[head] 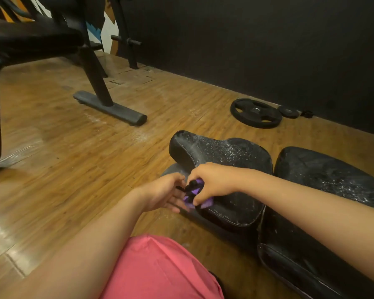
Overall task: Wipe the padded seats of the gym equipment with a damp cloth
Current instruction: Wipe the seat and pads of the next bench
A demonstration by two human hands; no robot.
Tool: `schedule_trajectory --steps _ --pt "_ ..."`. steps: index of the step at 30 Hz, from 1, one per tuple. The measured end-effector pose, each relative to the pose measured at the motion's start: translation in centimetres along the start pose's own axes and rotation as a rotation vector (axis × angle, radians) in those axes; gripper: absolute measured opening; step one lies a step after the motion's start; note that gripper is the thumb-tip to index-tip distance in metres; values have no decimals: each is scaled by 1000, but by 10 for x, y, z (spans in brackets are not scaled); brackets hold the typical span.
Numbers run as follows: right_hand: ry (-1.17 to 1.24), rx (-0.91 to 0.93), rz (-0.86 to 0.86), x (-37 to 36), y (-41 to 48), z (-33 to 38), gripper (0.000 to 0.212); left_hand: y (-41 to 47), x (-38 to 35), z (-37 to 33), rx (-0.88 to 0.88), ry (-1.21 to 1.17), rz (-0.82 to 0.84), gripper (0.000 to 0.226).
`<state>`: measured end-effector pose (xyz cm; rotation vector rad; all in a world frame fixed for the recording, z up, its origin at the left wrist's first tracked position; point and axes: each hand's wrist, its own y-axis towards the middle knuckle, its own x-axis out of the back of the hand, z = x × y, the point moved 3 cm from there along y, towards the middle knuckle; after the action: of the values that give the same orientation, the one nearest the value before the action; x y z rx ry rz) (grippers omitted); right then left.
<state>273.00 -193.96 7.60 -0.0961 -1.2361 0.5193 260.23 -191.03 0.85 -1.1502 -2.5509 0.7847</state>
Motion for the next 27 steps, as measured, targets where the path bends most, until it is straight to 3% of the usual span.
schedule_trajectory --steps 5,9,13,17,22,27 --pt "-56 -25 -232 16 21 -10 15 6 1 -2 -3 37 -54 43" --pt "-89 -31 -270 29 35 -18 20 6 -2 -6 -5 130 -110 29" --pt "-187 17 -448 43 28 -28 21 12 -10 -15 9 264 -133 34" --pt "36 -17 -652 65 3 -57 26 16 -20 -26 71 369 -163 44" --pt "264 -42 -648 66 -11 -84 23 32 -18 -40 44 395 -307 58" --pt "303 -12 -603 65 10 -85 21 38 -15 -44 62 276 -298 57"
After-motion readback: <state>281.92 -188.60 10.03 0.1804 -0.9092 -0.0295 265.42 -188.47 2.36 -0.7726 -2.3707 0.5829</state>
